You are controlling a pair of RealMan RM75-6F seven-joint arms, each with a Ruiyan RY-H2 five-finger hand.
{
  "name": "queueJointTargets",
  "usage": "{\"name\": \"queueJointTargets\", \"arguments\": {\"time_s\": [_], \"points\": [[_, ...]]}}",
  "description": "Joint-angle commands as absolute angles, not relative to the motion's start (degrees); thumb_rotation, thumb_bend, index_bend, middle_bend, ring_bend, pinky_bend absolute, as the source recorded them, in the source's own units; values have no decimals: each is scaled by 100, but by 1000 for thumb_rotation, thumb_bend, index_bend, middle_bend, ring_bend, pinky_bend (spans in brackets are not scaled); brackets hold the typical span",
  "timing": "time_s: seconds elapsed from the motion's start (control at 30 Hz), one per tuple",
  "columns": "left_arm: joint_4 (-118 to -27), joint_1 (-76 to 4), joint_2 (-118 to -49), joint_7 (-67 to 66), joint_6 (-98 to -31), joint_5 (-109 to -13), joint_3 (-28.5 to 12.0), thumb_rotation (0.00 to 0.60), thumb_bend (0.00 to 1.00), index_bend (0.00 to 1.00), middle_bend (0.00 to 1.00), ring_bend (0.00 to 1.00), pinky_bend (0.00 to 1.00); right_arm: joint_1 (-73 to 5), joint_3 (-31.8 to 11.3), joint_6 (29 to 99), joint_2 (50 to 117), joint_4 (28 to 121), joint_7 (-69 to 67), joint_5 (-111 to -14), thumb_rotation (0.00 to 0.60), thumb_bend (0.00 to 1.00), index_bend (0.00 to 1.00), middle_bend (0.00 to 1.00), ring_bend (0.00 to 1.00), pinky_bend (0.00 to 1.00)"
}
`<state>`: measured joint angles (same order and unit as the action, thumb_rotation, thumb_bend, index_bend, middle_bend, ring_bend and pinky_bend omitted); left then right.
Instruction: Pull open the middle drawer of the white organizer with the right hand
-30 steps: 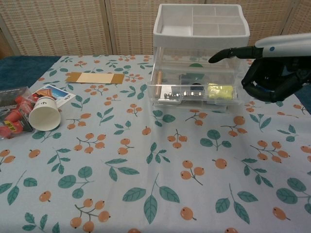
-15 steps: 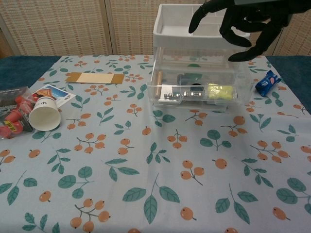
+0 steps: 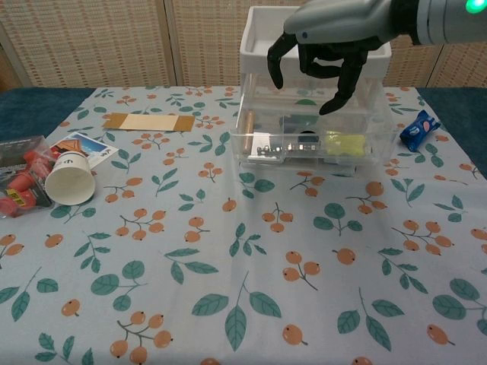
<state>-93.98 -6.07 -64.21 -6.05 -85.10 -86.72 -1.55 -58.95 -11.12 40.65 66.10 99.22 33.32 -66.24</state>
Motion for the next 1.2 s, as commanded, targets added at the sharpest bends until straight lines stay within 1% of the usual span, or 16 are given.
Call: {"name": "queueJointTargets", "arguments": {"time_s": [0.03, 0.23, 0.77, 1.2], "points": [[-9396, -601, -6418, -598, -8517, -8671, -156, 600, 166, 54, 63, 64, 78, -6028, -1032, 4010, 6779, 9778, 3510, -6440, 600, 204, 352, 845, 898, 1000], [-9373, -590, -6423, -586, -8510, -8660, -153, 600, 165, 54, 63, 64, 78, -6141, -878, 4041, 6966, 9634, 3706, -6273, 600, 222, 369, 850, 904, 1000], [-9335, -583, -6451, -577, -8482, -8639, -156, 600, 165, 54, 63, 64, 78, -6308, -559, 4107, 7278, 9323, 3883, -6072, 600, 233, 394, 854, 908, 1000], [-9321, -582, -6459, -585, -8468, -8619, -166, 600, 165, 54, 63, 64, 78, -6362, -465, 4191, 7436, 9151, 3841, -6070, 600, 242, 421, 855, 908, 1000]]}}
